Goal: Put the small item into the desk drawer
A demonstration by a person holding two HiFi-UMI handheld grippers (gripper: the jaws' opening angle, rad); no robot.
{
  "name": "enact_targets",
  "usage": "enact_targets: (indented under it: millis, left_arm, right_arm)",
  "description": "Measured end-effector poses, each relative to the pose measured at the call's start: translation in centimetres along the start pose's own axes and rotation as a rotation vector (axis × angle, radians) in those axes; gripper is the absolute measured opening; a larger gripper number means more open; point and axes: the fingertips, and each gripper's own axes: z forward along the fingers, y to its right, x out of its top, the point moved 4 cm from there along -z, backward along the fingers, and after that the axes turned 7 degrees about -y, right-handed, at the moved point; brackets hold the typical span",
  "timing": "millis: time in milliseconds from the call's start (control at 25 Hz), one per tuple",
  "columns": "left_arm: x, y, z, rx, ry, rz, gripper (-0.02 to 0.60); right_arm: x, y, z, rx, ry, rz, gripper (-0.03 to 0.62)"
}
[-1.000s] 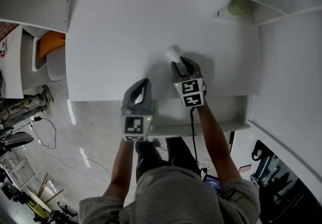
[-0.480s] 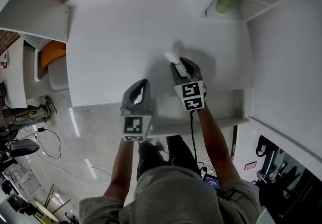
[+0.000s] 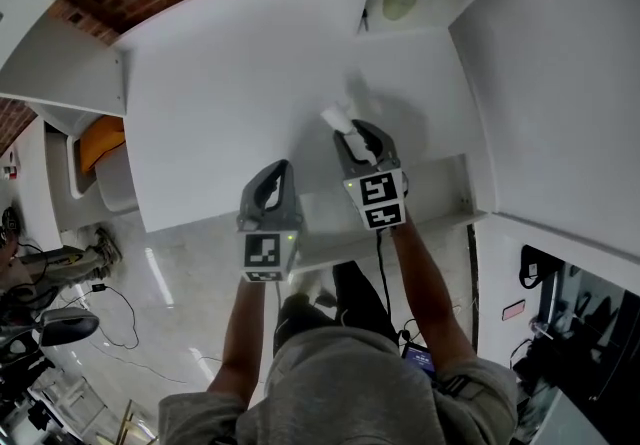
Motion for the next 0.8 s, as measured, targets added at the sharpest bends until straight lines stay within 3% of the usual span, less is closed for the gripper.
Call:
enact_targets:
  millis: [440,800]
  left_arm:
    - [1.6,4.9,-0.3,-0.118,0.047,0.061,0.012]
    - [0.5,8.3,-1.0,-0.193,0.036,0.118,0.012]
  right_arm:
    - [-1.5,2.3,-7.2,-0.128,0.044,0.038,0.150]
    - [-4.5,2.7,-11.4,-0.204,0.050,0.086,0.150]
